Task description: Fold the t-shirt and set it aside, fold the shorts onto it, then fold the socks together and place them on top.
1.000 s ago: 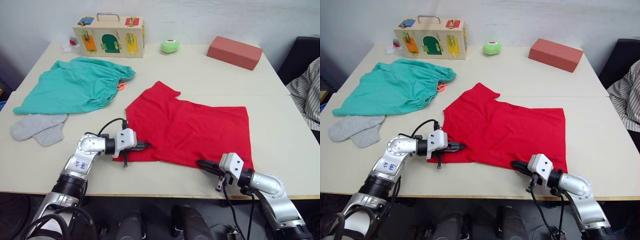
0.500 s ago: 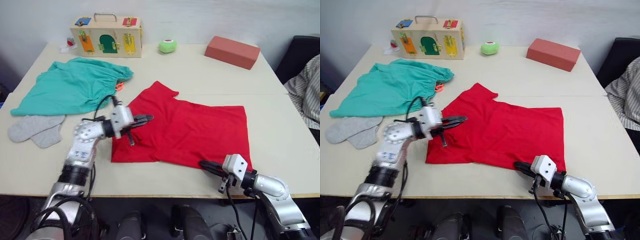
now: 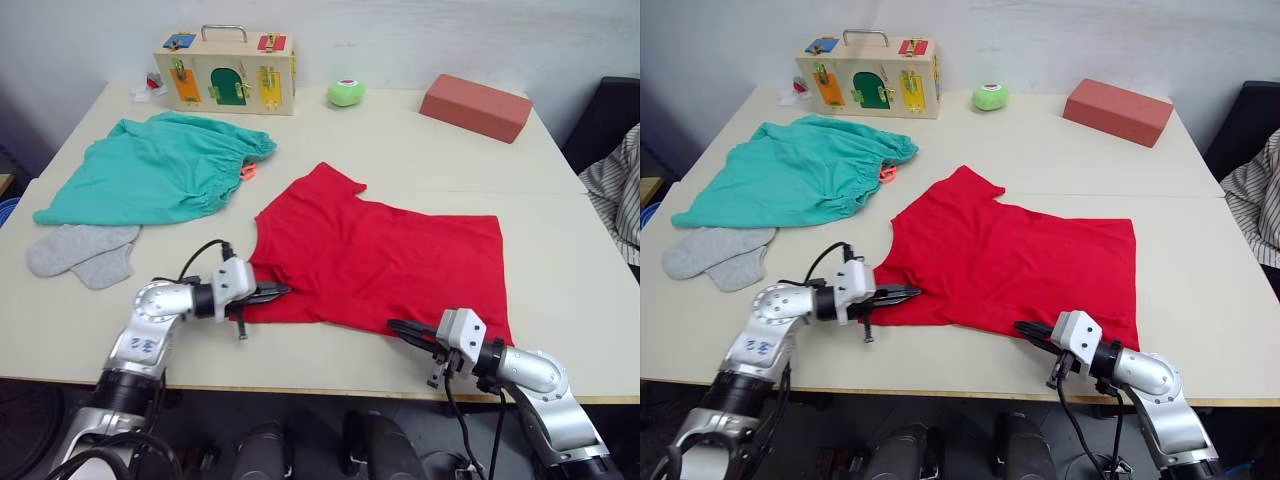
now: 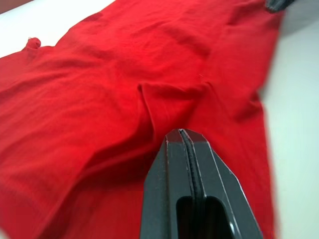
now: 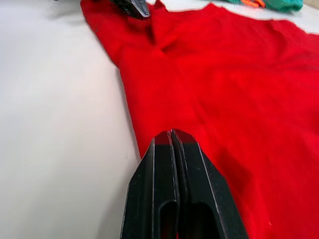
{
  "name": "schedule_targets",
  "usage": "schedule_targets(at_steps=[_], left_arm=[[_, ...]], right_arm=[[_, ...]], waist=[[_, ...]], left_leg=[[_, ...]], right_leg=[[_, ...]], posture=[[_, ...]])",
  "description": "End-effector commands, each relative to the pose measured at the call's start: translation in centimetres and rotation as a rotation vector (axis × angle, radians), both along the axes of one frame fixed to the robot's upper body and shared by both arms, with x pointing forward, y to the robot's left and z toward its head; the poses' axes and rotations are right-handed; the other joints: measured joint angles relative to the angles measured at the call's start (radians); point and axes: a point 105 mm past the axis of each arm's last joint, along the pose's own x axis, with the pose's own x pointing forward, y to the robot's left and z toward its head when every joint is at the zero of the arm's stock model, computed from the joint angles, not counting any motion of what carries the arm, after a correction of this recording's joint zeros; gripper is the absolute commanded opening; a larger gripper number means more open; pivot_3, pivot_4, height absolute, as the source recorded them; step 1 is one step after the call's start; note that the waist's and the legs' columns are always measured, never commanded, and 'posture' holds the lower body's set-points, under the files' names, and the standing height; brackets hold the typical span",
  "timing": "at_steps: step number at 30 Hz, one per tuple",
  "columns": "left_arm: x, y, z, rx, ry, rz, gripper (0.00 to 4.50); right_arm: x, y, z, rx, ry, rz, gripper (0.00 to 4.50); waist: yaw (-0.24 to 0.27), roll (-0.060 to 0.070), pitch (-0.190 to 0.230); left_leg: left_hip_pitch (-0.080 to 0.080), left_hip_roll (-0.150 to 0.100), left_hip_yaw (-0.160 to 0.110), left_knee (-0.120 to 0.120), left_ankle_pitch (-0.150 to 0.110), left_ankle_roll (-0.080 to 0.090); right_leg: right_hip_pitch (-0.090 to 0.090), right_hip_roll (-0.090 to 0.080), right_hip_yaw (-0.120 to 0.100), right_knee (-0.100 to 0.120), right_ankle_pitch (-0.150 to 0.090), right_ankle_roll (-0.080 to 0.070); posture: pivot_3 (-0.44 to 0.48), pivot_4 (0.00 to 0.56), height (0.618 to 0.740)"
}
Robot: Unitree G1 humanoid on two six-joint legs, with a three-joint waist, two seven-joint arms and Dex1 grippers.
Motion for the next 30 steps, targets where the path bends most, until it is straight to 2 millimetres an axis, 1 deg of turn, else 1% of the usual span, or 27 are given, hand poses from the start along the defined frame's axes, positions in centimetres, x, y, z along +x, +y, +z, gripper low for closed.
schedule_targets(at_steps=[1, 3, 5, 7, 9, 10, 12, 15, 18, 20, 23, 26, 28, 30], left_arm=[[1.1, -0.3, 0.0, -0.004, -0.018, 0.047, 0.00], [1.4, -0.2, -0.1, -0.035, -0.007, 0.076, 0.00], [0.9, 0.1, 0.2, -0.040, -0.016, 0.069, 0.00], [0.2, 0.3, 1.3, -0.075, -0.036, 0.061, 0.00], [-0.9, 0.5, 2.5, -0.124, -0.044, 0.049, 0.00], [-1.6, 0.5, 2.8, -0.131, -0.040, 0.044, 0.00], [-2.4, 0.8, 2.5, -0.112, -0.024, 0.061, 0.00], [-2.9, 1.6, 0.9, -0.098, 0.009, 0.191, 0.00], [-2.5, 2.9, -0.2, -0.114, 0.019, 0.379, 0.00], [-2.4, 4.0, -1.9, -0.096, 0.052, 0.488, 0.00], [-2.3, 5.2, -3.8, -0.107, 0.118, 0.611, 0.00], [-2.3, 5.9, -4.6, -0.105, 0.141, 0.663, 0.00], [-2.4, 6.3, -5.1, -0.117, 0.157, 0.690, 0.00], [-2.4, 6.4, -5.2, -0.120, 0.162, 0.695, 0.00]], right_arm=[[0.1, 0.1, 0.5, 0.006, -0.033, -0.009, 0.05], [0.4, 0.6, 1.3, 0.033, -0.066, -0.028, 0.05], [0.8, 2.1, 2.3, 0.093, -0.087, -0.042, 0.05], [0.8, 4.1, 2.8, 0.132, -0.093, -0.030, 0.05], [0.8, 5.9, 2.5, 0.150, -0.083, -0.025, 0.05], [0.8, 6.6, 2.2, 0.154, -0.078, -0.032, 0.05], [1.1, 7.3, 1.7, 0.144, -0.074, -0.059, 0.05], [1.9, 7.2, 0.3, 0.120, -0.064, -0.173, 0.05], [2.0, 5.5, -1.3, 0.060, -0.067, -0.285, 0.05], [2.0, 3.2, -2.0, 0.028, -0.077, -0.386, 0.05], [1.7, 0.3, -2.3, -0.004, -0.094, -0.479, 0.05], [1.4, -2.0, -2.2, -0.010, -0.097, -0.546, 0.05], [1.2, -5.0, -2.0, -0.003, -0.089, -0.634, 0.05], [0.9, -6.4, -2.0, -0.002, -0.083, -0.670, 0.05]], waist=[[-0.007, 0.000, 0.000], [-0.014, 0.000, 0.000], [-0.016, 0.000, 0.000], [-0.023, 0.000, 0.000], [-0.025, 0.000, 0.000], [-0.027, 0.000, 0.000], [-0.030, 0.000, 0.000], [-0.030, 0.000, 0.000], [-0.027, 0.000, 0.000], [-0.020, -0.002, -0.001], [-0.009, -0.002, -0.006], [-0.007, -0.002, -0.013], [-0.008, 0.001, -0.020], [-0.009, 0.002, -0.022]], left_leg=[[0.000, 0.000, 0.001, 0.000, 0.000, 0.000], [0.000, 0.000, 0.001, 0.000, 0.000, 0.000], [0.001, 0.001, 0.001, 0.000, 0.000, -0.001], [0.001, 0.002, 0.001, -0.001, 0.001, -0.002], [0.001, 0.002, 0.000, -0.001, 0.001, -0.003], [0.001, 0.002, 0.000, -0.001, 0.001, -0.004], [0.001, 0.002, 0.000, -0.001, 0.001, -0.004], [0.001, 0.001, 0.000, -0.001, 0.001, -0.003], [0.000, 0.000, 0.000, -0.001, 0.000, -0.002], [0.001, 0.001, -0.001, -0.001, 0.000, -0.002], [0.002, 0.001, -0.001, -0.001, -0.002, -0.002], [0.004, 0.001, -0.001, -0.001, -0.006, -0.001], [0.004, 0.001, -0.001, -0.001, -0.007, 0.000], [0.004, 0.001, -0.001, -0.002, -0.007, 0.000]], right_leg=[[0.000, 0.000, 0.000, 0.000, 0.000, 0.000], [0.000, 0.000, 0.001, 0.000, 0.000, 0.000], [0.000, 0.001, 0.000, 0.001, 0.000, 0.000], [-0.001, 0.001, 0.001, 0.002, 0.000, 0.000], [-0.002, 0.001, 0.001, 0.003, 0.000, -0.001], [-0.002, 0.001, 0.001, 0.003, -0.001, -0.001], [-0.002, 0.000, 0.001, 0.003, -0.001, -0.001], [-0.001, -0.001, 0.001, 0.003, -0.001, -0.001], [-0.001, -0.002, 0.001, 0.002, -0.001, -0.001], [-0.001, -0.001, 0.001, 0.002, -0.001, -0.001], [0.001, -0.002, 0.001, 0.001, -0.001, -0.001], [0.003, -0.002, 0.001, -0.001, 0.000, -0.001], [0.003, -0.001, 0.001, -0.001, 0.000, -0.001], [0.003, -0.001, 0.001, -0.002, 0.000, -0.001]], posture=[[0.000, 0.150, 0.740], [0.000, 0.150, 0.740], [0.000, 0.150, 0.740], [0.000, 0.150, 0.740], [0.000, 0.150, 0.740], [0.000, 0.150, 0.740], [0.000, 0.150, 0.740], [0.000, 0.150, 0.740], [0.000, 0.150, 0.740], [0.000, 0.150, 0.740], [0.000, 0.150, 0.740], [0.000, 0.150, 0.740], [0.000, 0.150, 0.740], [0.000, 0.150, 0.740]])
